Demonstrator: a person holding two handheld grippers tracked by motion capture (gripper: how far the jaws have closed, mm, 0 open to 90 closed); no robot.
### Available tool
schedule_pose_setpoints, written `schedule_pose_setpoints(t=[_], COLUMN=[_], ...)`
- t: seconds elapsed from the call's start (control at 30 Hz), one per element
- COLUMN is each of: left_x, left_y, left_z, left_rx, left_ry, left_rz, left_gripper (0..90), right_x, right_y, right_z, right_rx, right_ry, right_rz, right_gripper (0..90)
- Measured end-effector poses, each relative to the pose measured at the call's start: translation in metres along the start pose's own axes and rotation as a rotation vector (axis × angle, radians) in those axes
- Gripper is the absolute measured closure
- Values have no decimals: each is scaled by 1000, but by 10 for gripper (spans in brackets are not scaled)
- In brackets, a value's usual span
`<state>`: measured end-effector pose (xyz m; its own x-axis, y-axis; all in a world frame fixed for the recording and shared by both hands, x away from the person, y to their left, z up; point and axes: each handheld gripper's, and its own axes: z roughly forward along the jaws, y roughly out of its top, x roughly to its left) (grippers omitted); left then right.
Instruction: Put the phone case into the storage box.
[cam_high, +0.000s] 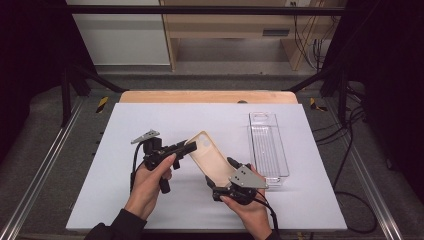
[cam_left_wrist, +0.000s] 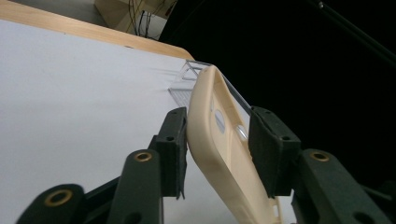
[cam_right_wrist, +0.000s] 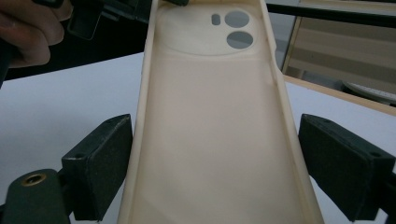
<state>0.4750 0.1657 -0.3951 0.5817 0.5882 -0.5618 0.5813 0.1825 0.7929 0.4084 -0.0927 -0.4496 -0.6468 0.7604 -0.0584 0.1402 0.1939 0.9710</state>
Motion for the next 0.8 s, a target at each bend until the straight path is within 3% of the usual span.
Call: schedule_pose_setpoints(t=[0.27, 0.43, 0.6, 0.7, 0.8], left_x=[-2, -4, -11, -18, -24], left_y=[0, 0, -3, -3, 0], left_z=[-3, -4, -4, -3, -4], left_rx=[-8, -13, -18, -14, -22], left_ry=[4, -13, -34, -28, -17], left_rz=[-7, -6, -12, 27, 84], left_gripper=[758, 777, 789, 791, 792], right_x=[0, 0, -6, -9, -10], right_y=[-2, -4, -9, -13, -13], right_z=[2, 4, 8, 10, 9], right_rx=[14, 20, 37, 46, 34], right_ry=[12, 20, 85, 122, 126], right_rz=[5, 8, 71, 107, 119], right_gripper=[124, 123, 117, 115, 104])
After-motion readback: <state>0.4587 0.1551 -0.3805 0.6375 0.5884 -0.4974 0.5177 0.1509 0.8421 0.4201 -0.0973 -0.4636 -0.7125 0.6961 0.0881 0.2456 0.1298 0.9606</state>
